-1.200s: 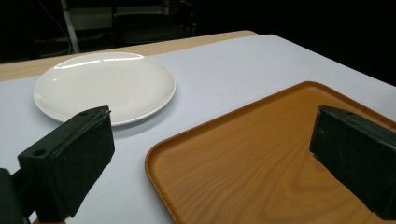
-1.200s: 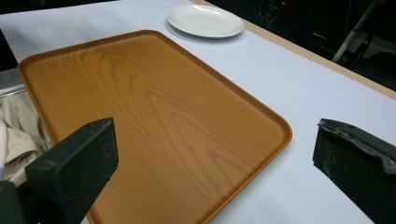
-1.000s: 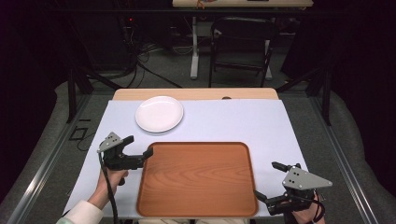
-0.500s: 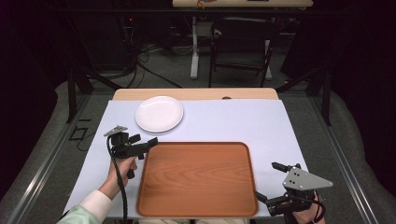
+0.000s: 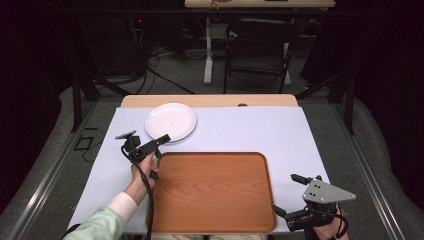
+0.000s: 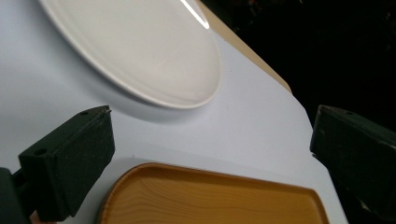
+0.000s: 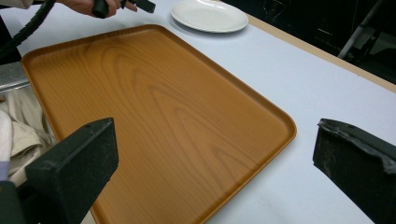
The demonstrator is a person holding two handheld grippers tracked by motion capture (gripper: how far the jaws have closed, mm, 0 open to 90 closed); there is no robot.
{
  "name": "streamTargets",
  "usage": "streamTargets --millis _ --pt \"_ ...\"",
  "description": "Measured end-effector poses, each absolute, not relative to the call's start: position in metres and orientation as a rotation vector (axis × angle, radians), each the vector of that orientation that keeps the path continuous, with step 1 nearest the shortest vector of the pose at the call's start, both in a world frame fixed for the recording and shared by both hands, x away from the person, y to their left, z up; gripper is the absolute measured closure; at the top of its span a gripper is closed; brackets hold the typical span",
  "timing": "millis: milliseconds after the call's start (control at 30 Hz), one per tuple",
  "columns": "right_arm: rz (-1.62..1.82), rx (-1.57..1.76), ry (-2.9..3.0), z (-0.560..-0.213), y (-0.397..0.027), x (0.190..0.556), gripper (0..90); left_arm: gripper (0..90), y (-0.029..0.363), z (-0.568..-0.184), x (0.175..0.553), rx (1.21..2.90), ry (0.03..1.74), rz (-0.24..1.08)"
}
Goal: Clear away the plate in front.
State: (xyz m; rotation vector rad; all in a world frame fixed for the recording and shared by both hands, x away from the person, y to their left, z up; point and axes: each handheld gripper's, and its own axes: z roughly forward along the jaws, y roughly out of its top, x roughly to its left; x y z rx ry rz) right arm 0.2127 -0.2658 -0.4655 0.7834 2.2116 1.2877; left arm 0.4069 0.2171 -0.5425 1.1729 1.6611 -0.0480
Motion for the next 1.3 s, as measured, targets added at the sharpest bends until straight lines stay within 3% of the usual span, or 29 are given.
streamTargets --millis 600,1133,1300 --pt "1.292 0.783 2.225 -0.466 -0.266 0.213 0.0 0.8 0.204 -0.560 0.444 0.958 1.813 -0.114" --pt "1.275 0.805 2.245 -0.467 -0.265 0.215 0.0 20.6 0.201 -0.569 0.453 0.813 1.882 -0.116" --pt "1.268 0.811 2.252 -0.467 -0.264 0.215 0.0 34.8 0.199 -0.573 0.448 0.733 1.915 -0.083"
